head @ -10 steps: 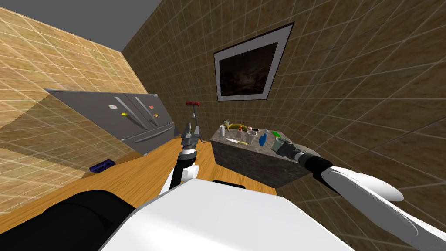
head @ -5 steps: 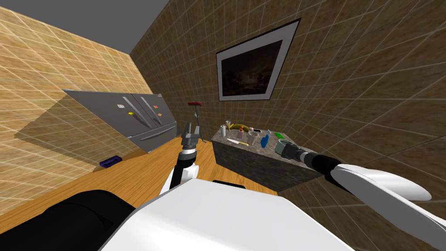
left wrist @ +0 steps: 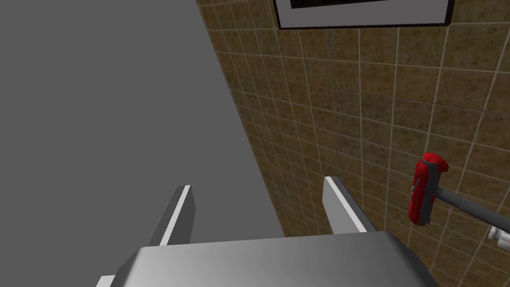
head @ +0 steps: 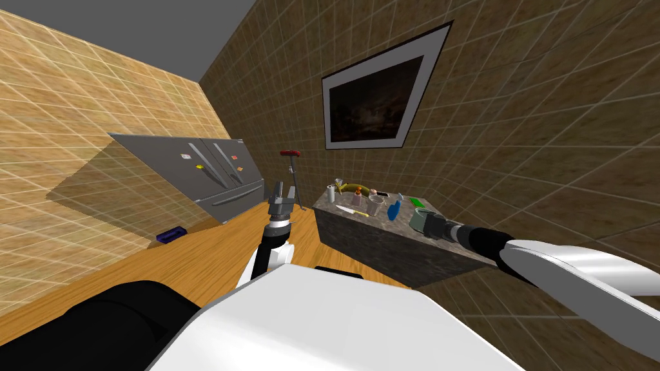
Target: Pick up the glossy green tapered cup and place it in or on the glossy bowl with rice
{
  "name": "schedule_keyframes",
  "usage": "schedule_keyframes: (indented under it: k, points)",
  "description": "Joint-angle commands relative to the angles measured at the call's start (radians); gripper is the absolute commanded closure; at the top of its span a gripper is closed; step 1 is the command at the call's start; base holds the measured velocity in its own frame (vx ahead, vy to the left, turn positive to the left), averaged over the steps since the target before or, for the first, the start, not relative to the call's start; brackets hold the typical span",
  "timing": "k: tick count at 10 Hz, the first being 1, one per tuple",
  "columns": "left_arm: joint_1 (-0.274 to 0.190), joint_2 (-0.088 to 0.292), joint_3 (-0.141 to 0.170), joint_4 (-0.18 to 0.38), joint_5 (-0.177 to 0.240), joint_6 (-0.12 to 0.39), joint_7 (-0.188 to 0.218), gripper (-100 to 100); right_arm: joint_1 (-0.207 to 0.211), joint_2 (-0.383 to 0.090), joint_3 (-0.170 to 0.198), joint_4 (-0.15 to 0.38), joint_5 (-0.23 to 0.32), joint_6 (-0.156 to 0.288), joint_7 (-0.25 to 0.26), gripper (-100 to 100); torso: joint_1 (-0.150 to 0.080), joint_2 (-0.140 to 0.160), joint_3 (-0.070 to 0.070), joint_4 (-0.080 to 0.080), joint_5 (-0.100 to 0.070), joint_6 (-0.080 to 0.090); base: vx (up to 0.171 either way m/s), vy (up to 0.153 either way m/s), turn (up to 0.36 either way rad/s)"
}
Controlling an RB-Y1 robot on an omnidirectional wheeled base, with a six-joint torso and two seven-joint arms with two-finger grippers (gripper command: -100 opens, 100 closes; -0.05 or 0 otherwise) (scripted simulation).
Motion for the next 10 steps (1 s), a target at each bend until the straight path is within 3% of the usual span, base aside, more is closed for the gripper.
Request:
schedule_keyframes:
  k: [1,8,10]
  points:
    - [0.0,0.0,0.0,0.0,0.0,0.0,0.0,0,0.025,-0.032,-0.029,-0.017,0.007,-0.05,0.007,-100,0.0,0.0,0.0,0.0,0.0,0.0,0.036,-0.032,0.087]
    - [0.0,0.0,0.0,0.0,0.0,0.0,0.0,0,0.079,-0.103,-0.089,-0.038,0.017,-0.222,0.038,-100,-0.001,-0.001,-0.001,0.0,0.0,0.0,0.037,-0.041,0.051]
    - [0.0,0.0,0.0,0.0,0.0,0.0,0.0,0,0.113,-0.136,-0.121,-0.046,0.022,-0.288,0.059,-100,-0.001,-0.001,-0.001,0.0,0.0,0.0,0.055,-0.058,0.074]
